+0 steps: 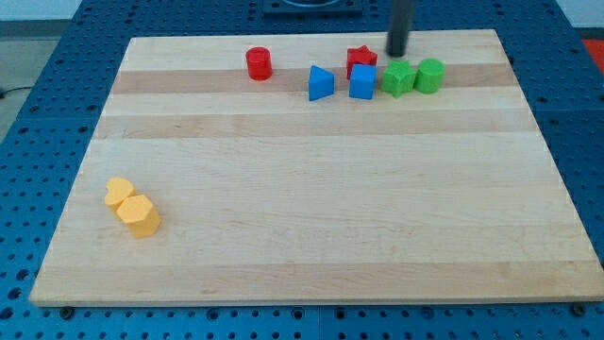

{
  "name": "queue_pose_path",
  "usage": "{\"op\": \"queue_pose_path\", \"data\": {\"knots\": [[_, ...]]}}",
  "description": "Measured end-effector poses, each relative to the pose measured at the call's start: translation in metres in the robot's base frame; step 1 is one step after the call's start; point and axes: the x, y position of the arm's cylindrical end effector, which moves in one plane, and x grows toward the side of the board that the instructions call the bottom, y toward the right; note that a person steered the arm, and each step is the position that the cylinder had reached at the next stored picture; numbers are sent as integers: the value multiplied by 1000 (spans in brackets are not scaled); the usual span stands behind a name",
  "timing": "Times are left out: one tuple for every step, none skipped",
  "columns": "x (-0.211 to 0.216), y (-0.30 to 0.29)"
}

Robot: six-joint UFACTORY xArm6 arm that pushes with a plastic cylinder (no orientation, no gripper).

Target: Move the red star to the top of the triangle

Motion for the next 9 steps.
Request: {"op": "queue_pose_path", "data": {"knots": [[15,3],[34,3],[47,-13],[44,-37],[44,-51],[44,-66],[42,-79],[41,-93],[35,-94]]}}
